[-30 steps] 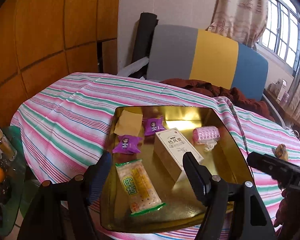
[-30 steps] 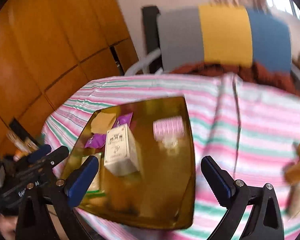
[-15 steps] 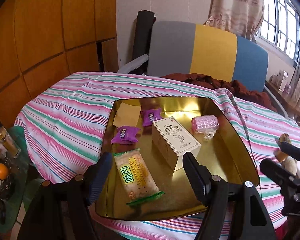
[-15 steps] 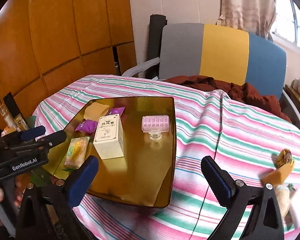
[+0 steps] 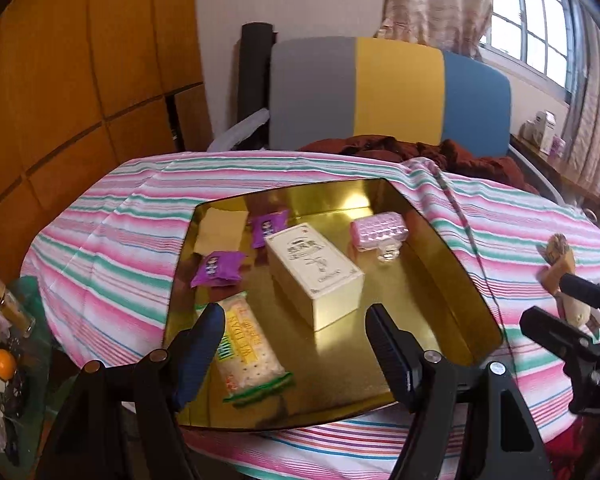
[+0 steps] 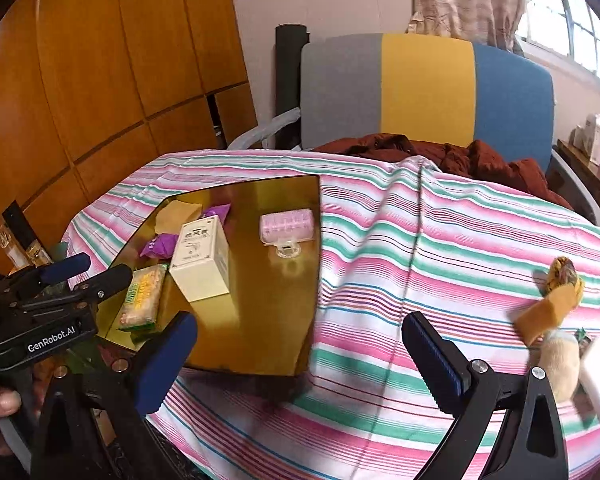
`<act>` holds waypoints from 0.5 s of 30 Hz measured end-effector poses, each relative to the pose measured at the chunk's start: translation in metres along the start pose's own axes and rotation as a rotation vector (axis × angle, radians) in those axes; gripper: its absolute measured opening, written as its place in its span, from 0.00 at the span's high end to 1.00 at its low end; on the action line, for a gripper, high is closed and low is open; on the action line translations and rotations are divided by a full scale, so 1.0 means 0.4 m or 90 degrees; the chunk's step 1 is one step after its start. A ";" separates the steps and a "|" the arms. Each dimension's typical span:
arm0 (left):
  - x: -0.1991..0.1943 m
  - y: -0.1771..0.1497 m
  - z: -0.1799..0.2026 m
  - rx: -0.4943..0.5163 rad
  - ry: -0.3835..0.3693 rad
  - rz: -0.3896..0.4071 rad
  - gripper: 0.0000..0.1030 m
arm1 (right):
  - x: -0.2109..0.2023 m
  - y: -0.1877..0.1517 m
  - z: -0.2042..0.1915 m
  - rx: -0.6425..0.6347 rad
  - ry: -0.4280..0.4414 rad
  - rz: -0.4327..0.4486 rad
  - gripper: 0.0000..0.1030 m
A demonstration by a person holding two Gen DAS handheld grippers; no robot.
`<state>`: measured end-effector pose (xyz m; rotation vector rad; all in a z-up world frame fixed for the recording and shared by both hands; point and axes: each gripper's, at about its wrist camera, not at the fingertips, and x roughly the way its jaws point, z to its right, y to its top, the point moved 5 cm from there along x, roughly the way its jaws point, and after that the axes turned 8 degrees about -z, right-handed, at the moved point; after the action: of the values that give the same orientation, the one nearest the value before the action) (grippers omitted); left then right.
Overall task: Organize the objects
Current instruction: 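Move both tools back toward the items on the cloth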
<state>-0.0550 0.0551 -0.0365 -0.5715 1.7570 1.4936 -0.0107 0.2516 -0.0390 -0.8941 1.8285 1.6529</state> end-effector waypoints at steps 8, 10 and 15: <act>0.000 0.007 0.070 0.057 -0.025 0.006 0.28 | -0.038 -0.022 0.107 0.050 -0.040 0.003 0.00; 0.000 0.008 0.088 0.067 -0.042 0.006 0.28 | -0.048 -0.026 0.143 0.068 -0.055 0.003 0.00; -0.011 0.019 0.149 0.101 -0.090 0.017 0.23 | -0.085 -0.035 0.241 0.112 -0.097 0.005 0.00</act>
<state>-0.0430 0.1138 -0.0308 -0.3547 1.7588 1.3636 0.0167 0.3511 -0.0349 -0.6680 1.8406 1.4949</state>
